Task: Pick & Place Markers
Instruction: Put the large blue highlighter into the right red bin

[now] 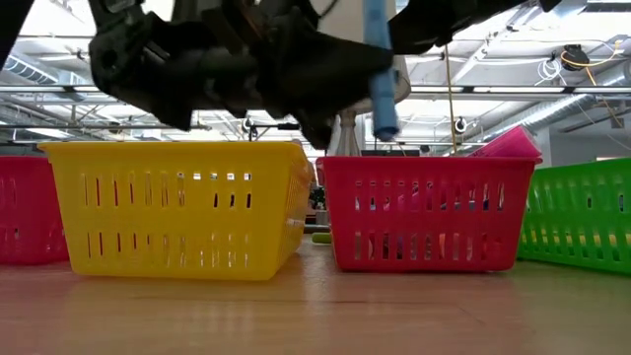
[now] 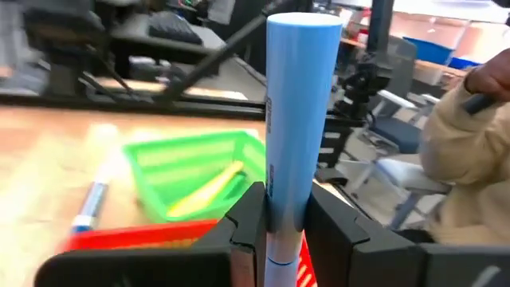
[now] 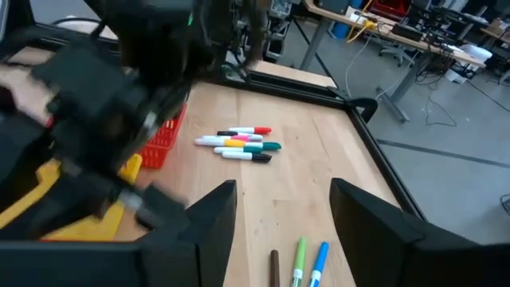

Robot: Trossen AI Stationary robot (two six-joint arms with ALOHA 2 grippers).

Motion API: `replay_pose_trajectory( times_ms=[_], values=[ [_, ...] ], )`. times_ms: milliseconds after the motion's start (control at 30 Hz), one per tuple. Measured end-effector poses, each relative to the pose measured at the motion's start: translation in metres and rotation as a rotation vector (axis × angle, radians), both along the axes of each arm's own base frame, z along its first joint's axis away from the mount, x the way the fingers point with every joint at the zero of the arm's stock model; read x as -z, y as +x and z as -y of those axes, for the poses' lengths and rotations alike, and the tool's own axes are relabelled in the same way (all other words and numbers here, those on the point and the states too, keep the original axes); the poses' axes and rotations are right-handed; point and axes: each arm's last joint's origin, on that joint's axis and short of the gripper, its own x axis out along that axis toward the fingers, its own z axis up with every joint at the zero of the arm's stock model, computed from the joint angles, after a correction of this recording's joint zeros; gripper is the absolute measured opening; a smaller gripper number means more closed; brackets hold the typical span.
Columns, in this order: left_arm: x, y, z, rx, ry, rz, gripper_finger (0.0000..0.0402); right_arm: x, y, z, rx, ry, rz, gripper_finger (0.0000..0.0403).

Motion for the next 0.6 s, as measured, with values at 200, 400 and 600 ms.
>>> replay_pose_trajectory(
  times_ms=[200,400,600],
  values=[
    [0.014,0.018,0.005,0.086,-0.078,-0.121,0.0065,0.000,0.000,0.000,-0.001,0.000,-0.002,0.0190],
    [0.020,0.019,0.006,0.102,-0.160,-0.269,0.0103,0.000,0.000,0.000,-0.002,0.000,-0.004,0.0189],
    [0.024,0.019,0.001,0.076,-0.194,-0.325,0.0180,0.000,0.000,0.000,-0.003,-0.004,-0.004,0.0191]
  ],
)
